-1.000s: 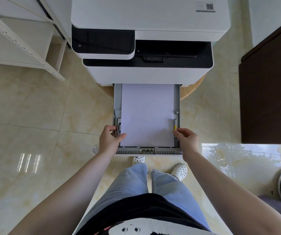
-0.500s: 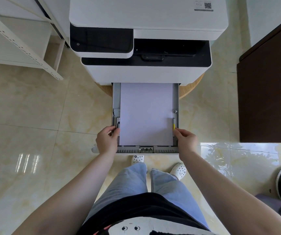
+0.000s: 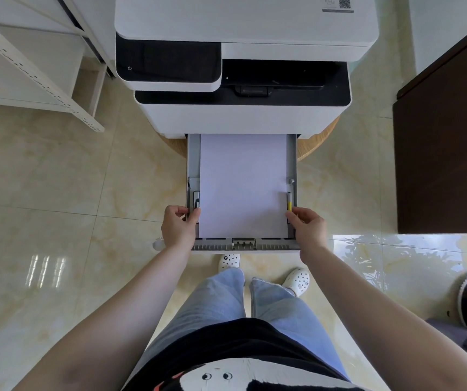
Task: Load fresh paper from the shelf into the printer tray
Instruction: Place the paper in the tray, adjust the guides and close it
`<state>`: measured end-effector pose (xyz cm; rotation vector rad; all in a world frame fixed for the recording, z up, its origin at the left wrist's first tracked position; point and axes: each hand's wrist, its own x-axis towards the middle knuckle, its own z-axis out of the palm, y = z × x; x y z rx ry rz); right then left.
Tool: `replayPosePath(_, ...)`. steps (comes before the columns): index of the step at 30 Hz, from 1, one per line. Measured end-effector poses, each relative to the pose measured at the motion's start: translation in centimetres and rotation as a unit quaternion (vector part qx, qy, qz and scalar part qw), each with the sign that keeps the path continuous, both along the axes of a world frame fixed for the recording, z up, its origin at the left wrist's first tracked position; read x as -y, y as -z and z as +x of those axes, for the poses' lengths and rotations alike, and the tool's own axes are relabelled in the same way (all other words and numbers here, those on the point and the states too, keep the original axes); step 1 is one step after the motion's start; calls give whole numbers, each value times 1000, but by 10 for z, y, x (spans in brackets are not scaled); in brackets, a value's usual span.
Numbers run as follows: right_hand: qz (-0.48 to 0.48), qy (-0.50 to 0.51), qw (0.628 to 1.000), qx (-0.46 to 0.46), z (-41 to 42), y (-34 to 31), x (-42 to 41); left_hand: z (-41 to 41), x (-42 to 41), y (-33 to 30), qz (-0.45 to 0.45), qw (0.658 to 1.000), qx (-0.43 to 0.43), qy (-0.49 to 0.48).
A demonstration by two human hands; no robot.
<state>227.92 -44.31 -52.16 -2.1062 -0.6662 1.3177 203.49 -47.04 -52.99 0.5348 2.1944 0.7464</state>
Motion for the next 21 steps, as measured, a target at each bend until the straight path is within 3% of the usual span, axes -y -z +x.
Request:
replayPosePath(4,29,21,998,54,-5,-18,15,4,10,-17,43,998,-11,46)
replayPosePath(6,50,6,999,4,-9,-28,30,12,24,-33,73,995,11,69)
replayPosePath(8,24,-18,994,-105,-12,-34,52,22,45,-48,62,987,116,94)
replayPosePath(10,-52,-39,978,-197,-14,-32,72,33,66,-51,-5,958,267,106)
replayPosePath(12,-128,-27,962,-241,-15,-20,84,40,79,-40,-75,926,365,62)
replayPosePath(14,-147,22,950,-274,-16,-7,86,43,82,-22,-91,911,402,-21)
replayPosePath(17,-126,102,933,-320,-17,6,76,41,78,0,-44,896,432,-97)
replayPosePath(21,-119,119,921,-352,-17,12,73,41,72,5,-4,866,472,-168)
